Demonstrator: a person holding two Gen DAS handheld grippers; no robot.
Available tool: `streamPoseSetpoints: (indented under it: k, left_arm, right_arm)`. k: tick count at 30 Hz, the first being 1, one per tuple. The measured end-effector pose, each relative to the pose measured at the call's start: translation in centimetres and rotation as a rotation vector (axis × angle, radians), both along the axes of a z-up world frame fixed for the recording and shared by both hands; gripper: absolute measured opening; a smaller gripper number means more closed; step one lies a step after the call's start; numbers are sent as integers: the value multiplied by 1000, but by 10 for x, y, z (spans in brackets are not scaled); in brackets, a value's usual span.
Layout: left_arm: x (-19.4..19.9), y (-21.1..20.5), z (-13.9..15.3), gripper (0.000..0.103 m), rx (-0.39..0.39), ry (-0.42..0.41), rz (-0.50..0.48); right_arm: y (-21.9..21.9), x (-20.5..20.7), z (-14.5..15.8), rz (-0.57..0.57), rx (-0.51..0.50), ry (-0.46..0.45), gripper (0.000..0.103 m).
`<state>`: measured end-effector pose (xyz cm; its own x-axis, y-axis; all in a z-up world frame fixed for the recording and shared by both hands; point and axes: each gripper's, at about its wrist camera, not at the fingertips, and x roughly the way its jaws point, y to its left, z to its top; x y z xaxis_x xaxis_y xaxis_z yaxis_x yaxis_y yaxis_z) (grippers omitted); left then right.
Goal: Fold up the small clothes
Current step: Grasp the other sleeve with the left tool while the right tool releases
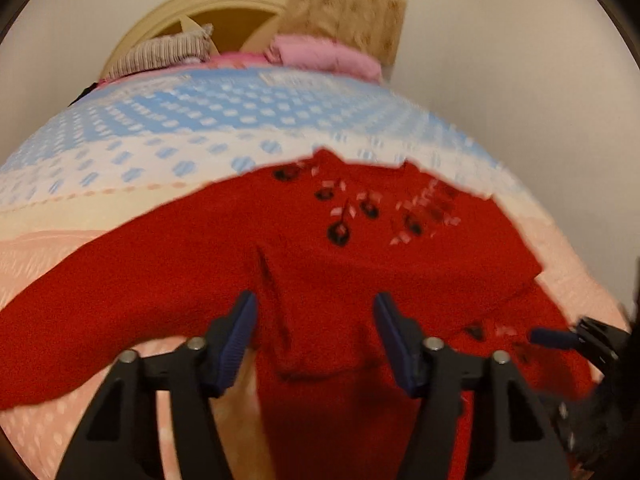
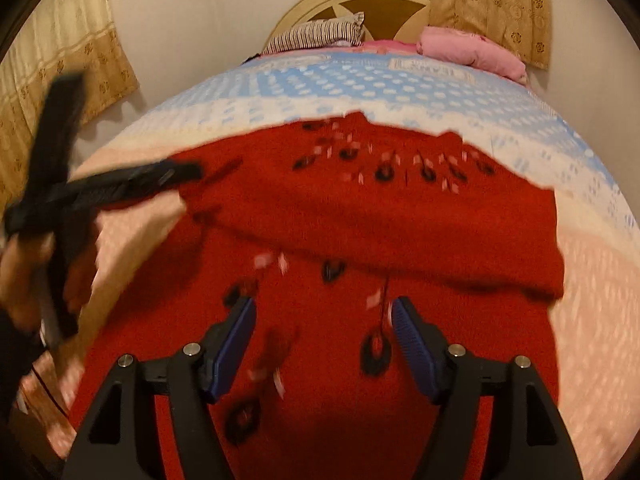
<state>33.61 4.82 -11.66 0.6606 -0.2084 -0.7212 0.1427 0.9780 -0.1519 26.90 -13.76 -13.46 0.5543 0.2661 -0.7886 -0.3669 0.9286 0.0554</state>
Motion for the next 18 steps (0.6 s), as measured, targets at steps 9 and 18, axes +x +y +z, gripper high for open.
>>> streamPoseSetpoints:
  k: [9,18]
  left_arm:
    - [-20,24,-2,4,-37,-47,99]
    - [-21,28,-12,4,-39,-13,111]
  right_arm:
    - [-20,-16,-16,-1,80,-14,75]
    - [-41,-6,18,-43,185,-18,76]
